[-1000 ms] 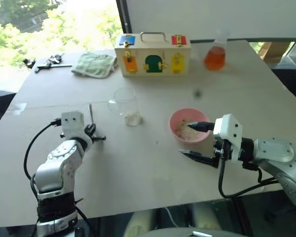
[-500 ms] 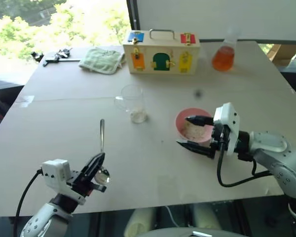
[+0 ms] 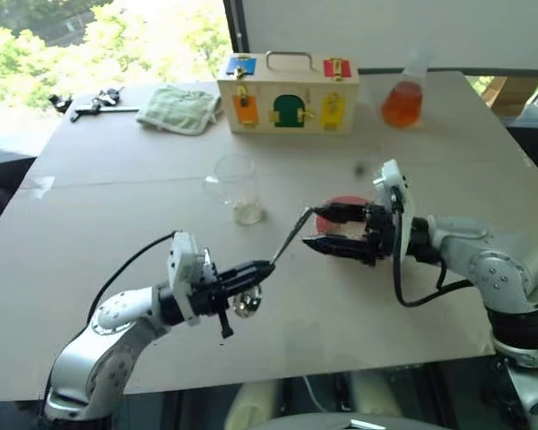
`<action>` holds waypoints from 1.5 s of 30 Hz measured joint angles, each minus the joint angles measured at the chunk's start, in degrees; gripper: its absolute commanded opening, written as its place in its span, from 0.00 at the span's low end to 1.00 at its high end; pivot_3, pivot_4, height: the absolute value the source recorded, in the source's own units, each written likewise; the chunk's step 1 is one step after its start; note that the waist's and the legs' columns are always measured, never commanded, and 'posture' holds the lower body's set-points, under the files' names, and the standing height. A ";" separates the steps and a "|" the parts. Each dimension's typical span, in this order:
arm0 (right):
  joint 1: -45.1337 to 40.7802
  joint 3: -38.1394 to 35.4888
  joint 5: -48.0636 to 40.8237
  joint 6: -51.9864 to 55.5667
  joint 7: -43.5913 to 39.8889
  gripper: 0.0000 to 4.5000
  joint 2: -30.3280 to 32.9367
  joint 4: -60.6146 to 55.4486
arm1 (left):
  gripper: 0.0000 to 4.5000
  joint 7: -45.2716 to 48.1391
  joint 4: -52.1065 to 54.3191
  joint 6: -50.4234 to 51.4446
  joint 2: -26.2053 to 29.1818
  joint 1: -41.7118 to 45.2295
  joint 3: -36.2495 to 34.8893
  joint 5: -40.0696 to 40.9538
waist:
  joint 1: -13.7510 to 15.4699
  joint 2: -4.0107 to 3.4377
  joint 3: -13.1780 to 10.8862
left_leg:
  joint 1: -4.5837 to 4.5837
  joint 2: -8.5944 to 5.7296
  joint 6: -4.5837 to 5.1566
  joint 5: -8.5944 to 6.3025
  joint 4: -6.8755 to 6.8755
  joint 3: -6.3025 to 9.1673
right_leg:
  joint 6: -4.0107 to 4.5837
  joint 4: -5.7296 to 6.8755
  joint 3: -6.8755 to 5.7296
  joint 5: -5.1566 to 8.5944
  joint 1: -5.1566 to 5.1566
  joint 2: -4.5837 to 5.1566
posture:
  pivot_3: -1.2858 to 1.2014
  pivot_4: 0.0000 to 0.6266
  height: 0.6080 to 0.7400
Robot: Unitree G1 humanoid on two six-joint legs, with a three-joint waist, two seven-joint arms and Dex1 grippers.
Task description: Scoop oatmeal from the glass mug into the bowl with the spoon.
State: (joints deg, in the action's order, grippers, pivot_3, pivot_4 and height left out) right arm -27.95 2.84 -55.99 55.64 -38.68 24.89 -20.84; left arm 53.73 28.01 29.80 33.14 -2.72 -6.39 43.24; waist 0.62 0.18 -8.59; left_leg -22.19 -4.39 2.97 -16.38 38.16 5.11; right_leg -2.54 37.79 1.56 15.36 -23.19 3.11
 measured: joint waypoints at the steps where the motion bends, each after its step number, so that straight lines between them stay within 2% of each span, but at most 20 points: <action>1: 0.00 -2.22 -2.86 1.30 3.00 0.91 -2.47 1.11 | 0.01 0.27 -1.47 0.79 -1.06 1.83 0.41 1.28 | -0.03 0.00 0.00 | -0.11 -0.01 0.00 0.00 0.02 -0.01 | 0.00 0.02 0.03 0.00 -0.12 0.00 | 0.52 0.24 1.00; 3: -0.03 -4.25 -5.23 2.09 6.23 0.91 -3.91 1.67 | 0.01 0.35 -2.71 1.15 -1.88 3.46 0.50 2.10 | -0.07 0.01 0.01 | -0.40 -0.02 -0.01 0.02 0.13 -0.01 | -0.01 0.11 0.02 -0.01 -0.41 -0.02 | 0.52 0.24 1.00; 7: -0.03 -7.32 -8.59 3.01 12.46 0.91 -6.93 2.26 | 0.01 1.25 -4.60 2.08 -2.53 4.98 2.14 2.91 | -0.38 0.00 0.00 | -0.44 -0.02 -0.06 0.05 0.13 0.00 | -0.01 0.17 0.02 -0.01 -0.47 -0.04 | 0.52 0.24 1.00; 15: -0.10 -8.68 -12.65 3.03 18.28 0.91 -9.30 2.28 | 0.01 1.40 -6.81 2.46 -4.96 8.29 2.76 4.18 | -1.35 0.00 0.01 | -0.44 -0.02 -0.06 0.06 0.16 0.00 | -0.01 0.22 0.01 -0.01 -0.47 -0.04 | 0.52 0.24 1.00; 16: -0.10 -8.67 -13.16 3.01 18.87 0.78 -9.75 2.28 | 0.00 1.42 -7.09 2.43 -5.23 8.59 3.09 4.12 | -1.46 0.00 0.00 | -0.44 -0.02 -0.06 0.06 0.15 -0.01 | -0.01 0.22 0.03 -0.01 -0.48 -0.05 | 0.52 0.24 1.00; 18: -0.10 -8.62 -13.37 3.00 19.07 0.69 -9.73 2.28 | 0.00 1.42 -7.55 2.39 -5.64 9.00 3.60 4.09 | -1.46 0.00 0.01 | -0.44 -0.02 -0.06 0.06 0.15 -0.01 | -0.01 0.21 0.02 -0.01 -0.49 -0.05 | 0.52 0.24 1.00; 23: -0.10 -8.25 -12.91 2.96 18.19 0.18 -7.86 2.29 | 0.00 1.69 -8.28 2.31 -5.75 9.06 4.22 4.04 | -1.44 0.00 0.01 | -0.44 -0.02 -0.06 0.06 0.16 -0.01 | -0.01 0.23 0.03 -0.01 -0.48 -0.05 | 0.52 0.24 1.00; 25: -0.10 -8.23 -12.82 2.95 17.34 0.18 -7.48 2.33 | 0.00 1.95 -8.29 2.30 -5.74 9.05 4.31 4.03 | -1.43 0.00 0.01 | -0.44 -0.02 -0.06 0.06 0.16 -0.01 | -0.01 0.23 0.03 -0.01 -0.48 -0.05 | 0.52 0.24 1.00; 28: -0.10 -8.17 -13.42 3.03 16.18 0.00 -7.02 2.38 | 0.00 1.84 -8.29 2.28 -5.72 9.04 4.40 3.84 | -1.44 0.00 0.01 | -0.44 -0.02 -0.06 0.06 0.16 -0.01 | -0.01 0.23 0.03 -0.01 -0.48 -0.06 | 0.52 0.24 1.00; 45: -0.13 -7.05 -14.18 2.96 15.63 0.00 -5.79 2.56 | 0.00 2.02 -8.25 1.92 -4.94 8.69 4.69 2.86 | -1.42 0.00 0.01 | -0.43 -0.02 -0.06 0.06 0.17 -0.01 | -0.01 0.24 0.04 -0.01 -0.48 -0.06 | 0.52 0.24 1.00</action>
State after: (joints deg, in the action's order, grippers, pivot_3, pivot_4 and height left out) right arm -28.08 -4.21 -70.17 58.60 -23.06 19.11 -18.28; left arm 55.74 19.75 31.72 28.20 5.97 -1.70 46.10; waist -0.80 0.18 -8.58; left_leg -22.63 -4.41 2.90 -16.32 38.33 5.10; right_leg -2.55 38.03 1.59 15.35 -23.67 3.06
